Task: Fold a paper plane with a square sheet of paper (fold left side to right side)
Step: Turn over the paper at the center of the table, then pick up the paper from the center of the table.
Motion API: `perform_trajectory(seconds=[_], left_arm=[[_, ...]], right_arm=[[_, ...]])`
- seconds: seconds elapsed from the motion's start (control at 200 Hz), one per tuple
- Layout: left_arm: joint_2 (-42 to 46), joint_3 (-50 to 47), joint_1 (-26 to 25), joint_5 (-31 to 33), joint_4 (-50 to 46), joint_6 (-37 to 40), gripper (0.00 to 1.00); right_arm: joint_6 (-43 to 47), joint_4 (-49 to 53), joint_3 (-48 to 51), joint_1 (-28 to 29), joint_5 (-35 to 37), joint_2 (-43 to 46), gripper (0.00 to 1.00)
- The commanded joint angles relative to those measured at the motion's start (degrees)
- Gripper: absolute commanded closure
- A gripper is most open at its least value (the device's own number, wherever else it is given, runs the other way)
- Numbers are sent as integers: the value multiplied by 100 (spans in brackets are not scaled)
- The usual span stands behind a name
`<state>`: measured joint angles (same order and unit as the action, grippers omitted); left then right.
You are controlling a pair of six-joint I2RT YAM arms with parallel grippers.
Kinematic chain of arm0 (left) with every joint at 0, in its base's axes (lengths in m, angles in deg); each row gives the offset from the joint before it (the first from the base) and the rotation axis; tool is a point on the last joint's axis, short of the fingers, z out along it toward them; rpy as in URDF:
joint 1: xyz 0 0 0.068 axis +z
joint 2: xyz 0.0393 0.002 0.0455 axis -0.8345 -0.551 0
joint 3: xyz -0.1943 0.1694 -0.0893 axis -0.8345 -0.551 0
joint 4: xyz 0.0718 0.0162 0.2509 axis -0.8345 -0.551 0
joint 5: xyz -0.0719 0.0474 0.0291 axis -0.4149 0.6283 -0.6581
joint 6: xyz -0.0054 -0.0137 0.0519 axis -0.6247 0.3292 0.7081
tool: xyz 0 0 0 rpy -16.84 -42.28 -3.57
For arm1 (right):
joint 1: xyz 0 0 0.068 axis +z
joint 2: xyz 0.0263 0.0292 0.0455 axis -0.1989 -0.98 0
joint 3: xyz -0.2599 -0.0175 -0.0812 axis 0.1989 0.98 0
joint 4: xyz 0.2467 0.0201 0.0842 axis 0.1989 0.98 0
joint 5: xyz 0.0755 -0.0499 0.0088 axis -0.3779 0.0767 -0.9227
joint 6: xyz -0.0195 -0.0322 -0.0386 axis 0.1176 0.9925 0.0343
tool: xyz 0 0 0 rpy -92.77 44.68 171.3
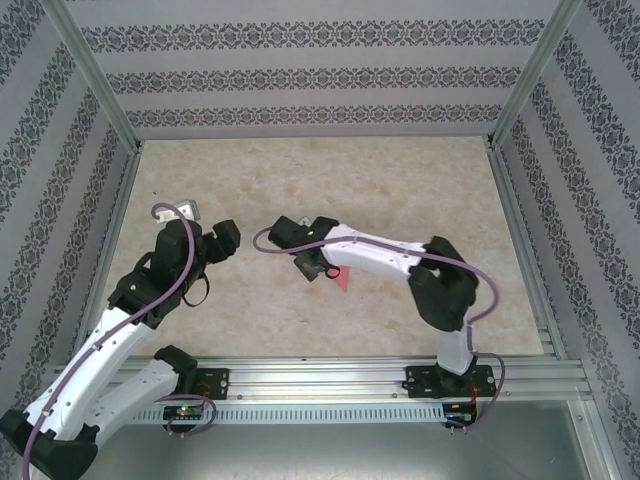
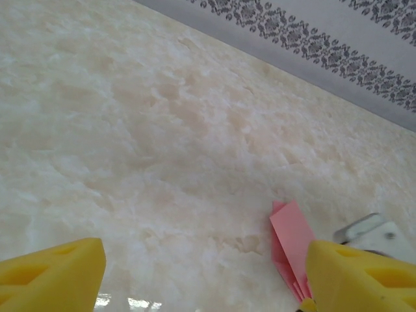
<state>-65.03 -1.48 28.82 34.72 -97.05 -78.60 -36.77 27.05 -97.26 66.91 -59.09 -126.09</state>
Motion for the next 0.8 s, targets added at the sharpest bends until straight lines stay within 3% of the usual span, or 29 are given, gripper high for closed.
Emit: perform_trajectory(seconds=[0.0,0.135,0.275,0.335,0.585,0.794], left_arm=[[-154,-132,50,-506,415,-49,18],[-621,-343,45,-1489,1180,-184,18],[-1539,-666,42,-2671,2575,-621,18],[-1982,-728,4,-3035,3110,-787,18],[-3677,-768,-171,-3766,4860,-1428,19],[-4929,-463,-297,-4051,5626,-1773,28]], right_arm=[[-180,-396,343,-114,-888,667,14],[-267,-795,954,-666,-1411,1614,12],[-343,-1724,1958,-1456,-2342,2677,10],[-446,-2215,2471,-1784,-2786,3190,5],[-806,-3358,3843,-2986,-4161,4456,2],[-890,-3499,4209,-3399,-4605,4705,2]])
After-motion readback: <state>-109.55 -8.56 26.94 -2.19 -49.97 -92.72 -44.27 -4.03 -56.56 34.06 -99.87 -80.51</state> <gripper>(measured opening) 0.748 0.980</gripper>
